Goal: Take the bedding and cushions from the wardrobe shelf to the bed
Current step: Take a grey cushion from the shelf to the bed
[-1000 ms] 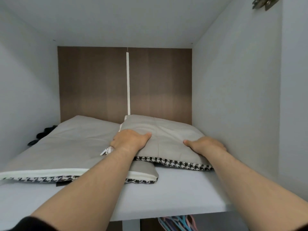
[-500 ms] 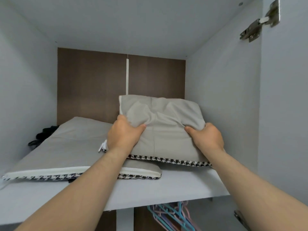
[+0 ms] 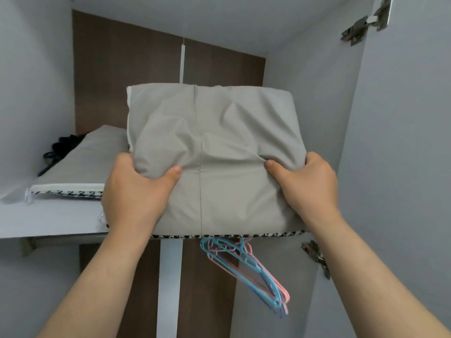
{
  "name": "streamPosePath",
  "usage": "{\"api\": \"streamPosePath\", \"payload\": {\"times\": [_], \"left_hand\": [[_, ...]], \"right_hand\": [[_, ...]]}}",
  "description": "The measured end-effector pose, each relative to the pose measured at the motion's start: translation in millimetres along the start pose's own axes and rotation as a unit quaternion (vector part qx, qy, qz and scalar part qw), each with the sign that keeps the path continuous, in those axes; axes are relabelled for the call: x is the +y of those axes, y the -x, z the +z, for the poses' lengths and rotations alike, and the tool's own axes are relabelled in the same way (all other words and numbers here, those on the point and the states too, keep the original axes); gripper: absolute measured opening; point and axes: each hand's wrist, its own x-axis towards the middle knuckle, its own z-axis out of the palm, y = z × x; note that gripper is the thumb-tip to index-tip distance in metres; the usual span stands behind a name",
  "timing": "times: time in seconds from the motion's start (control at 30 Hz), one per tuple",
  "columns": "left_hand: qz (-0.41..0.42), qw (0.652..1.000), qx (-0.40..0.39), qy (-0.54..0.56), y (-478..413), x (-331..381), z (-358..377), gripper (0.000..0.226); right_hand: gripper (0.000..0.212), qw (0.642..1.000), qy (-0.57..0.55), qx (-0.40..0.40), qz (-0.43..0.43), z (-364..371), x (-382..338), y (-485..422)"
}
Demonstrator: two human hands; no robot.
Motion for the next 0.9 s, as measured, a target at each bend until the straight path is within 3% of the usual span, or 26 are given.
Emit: {"api": "streamPosePath", "payload": {"times": [0.53,0.9], "left_hand": [[-0.041,0.998,-0.050,-0.022,208.7,38.9,-136.1,0.046],[-0.052,0.993,-0.104,-0.033,288.7,65.9,-233.0,0.046]], "right_hand": [[0.041,0.991,-0.048,-0.079,0.095,-162.2,55.0,195.7],[0.038,0.984,-0.036,-0.089,0.150,-262.5,36.6,302.5]]}}
